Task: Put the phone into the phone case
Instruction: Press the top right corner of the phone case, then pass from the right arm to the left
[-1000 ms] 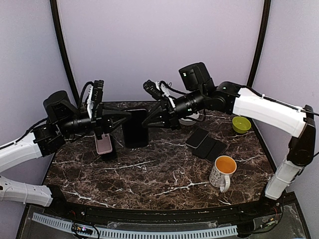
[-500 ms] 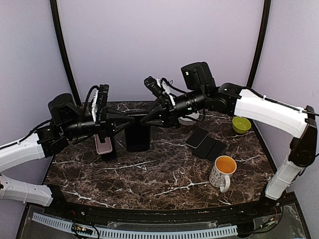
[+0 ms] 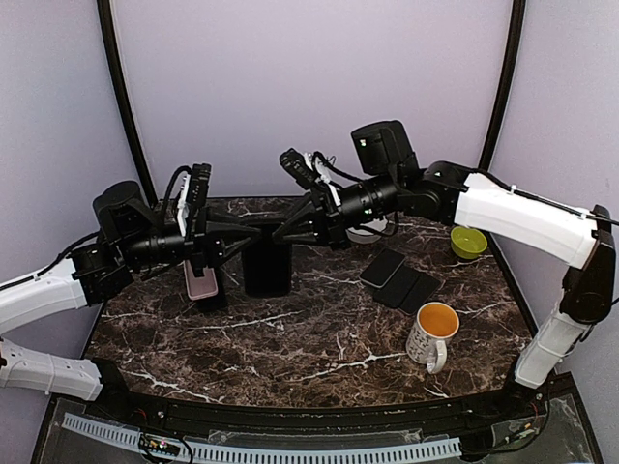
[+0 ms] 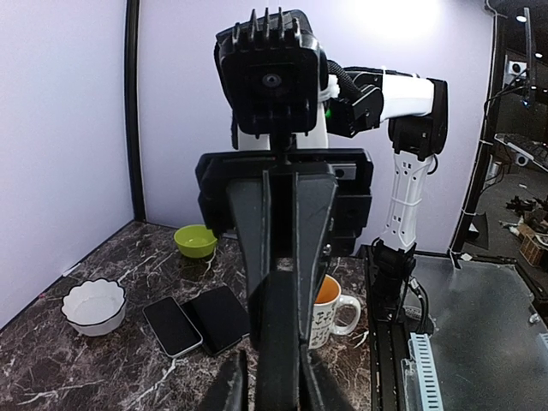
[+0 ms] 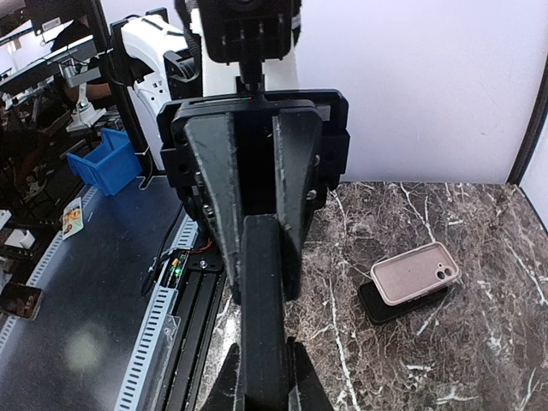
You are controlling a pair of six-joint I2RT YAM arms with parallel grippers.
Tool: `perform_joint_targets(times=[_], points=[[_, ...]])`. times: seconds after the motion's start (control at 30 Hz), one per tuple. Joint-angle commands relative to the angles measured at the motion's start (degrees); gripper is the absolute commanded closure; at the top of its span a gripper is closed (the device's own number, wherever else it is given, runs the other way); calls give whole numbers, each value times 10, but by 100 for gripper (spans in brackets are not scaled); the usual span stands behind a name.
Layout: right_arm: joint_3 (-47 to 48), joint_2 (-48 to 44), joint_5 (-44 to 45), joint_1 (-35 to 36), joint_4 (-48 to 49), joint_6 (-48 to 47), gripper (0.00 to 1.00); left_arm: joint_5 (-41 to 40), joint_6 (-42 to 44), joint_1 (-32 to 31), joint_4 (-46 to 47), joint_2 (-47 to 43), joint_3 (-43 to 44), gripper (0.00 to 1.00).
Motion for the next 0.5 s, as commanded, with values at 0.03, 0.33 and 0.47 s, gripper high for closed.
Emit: perform_joint_targets(times=[0.03, 0.33, 0.47], points=[[-4, -34, -5, 0, 42, 16, 100, -31, 30, 0, 14, -15, -26, 66], [-15, -51, 1, -2, 49, 16, 100, -29, -30, -1, 72, -3, -88, 62], [-26, -55, 3, -3, 56, 17, 100, -28, -53, -6, 97, 1, -111, 89]])
